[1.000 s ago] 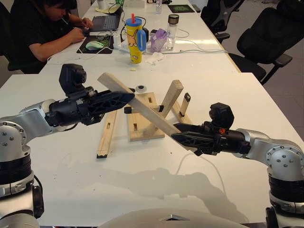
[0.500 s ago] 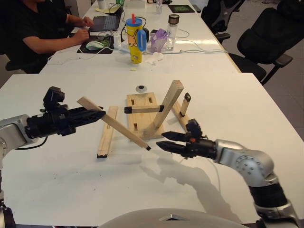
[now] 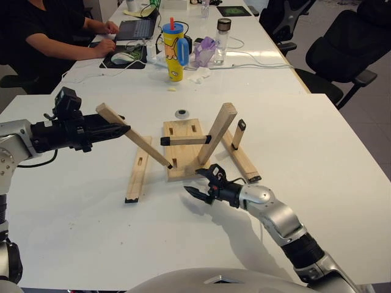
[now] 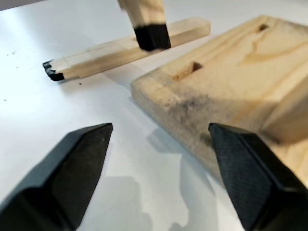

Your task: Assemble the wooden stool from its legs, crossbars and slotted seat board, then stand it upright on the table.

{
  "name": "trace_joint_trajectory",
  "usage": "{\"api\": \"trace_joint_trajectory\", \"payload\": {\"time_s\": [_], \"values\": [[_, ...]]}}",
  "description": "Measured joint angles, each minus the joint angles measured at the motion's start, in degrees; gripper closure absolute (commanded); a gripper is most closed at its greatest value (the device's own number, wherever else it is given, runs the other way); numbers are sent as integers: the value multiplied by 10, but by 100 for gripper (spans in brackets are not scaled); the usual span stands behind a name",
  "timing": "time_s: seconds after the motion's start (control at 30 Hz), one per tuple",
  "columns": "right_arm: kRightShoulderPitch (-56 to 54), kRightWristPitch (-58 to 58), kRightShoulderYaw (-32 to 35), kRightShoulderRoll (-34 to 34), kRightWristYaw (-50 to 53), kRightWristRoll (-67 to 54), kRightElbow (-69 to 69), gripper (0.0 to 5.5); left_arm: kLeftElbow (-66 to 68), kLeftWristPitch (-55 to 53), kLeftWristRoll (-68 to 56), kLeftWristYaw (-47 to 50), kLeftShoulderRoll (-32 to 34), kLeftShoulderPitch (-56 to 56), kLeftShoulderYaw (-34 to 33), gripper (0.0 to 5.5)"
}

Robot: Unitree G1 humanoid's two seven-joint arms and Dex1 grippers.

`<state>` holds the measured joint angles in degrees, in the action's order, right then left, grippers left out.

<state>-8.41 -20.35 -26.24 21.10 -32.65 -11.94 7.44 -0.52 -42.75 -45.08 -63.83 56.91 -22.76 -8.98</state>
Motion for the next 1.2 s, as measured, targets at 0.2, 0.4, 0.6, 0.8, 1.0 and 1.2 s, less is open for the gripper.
{"api": "trace_joint_trajectory", "payload": {"time_s": [0.2,0.4,0.6,0.8,1.0,1.2], "values": [[-18,41,-18,-15,-7,60,-39,180,26,46,60,-43,-18,-47,50,342],[-48,3,-26,-37,2,103,-64,180,23,45,70,-53,-23,-55,53,342],[-69,-113,-27,-40,-3,104,-16,180,19,36,68,-60,-23,-63,50,342],[-87,-221,-7,-24,-30,69,21,180,-9,27,57,-51,-31,-63,39,342],[-93,-230,7,8,-45,60,20,180,-27,28,52,-34,-54,-63,30,342],[-100,-230,10,26,-50,58,15,180,-17,71,88,-40,-79,-62,60,342]]}}
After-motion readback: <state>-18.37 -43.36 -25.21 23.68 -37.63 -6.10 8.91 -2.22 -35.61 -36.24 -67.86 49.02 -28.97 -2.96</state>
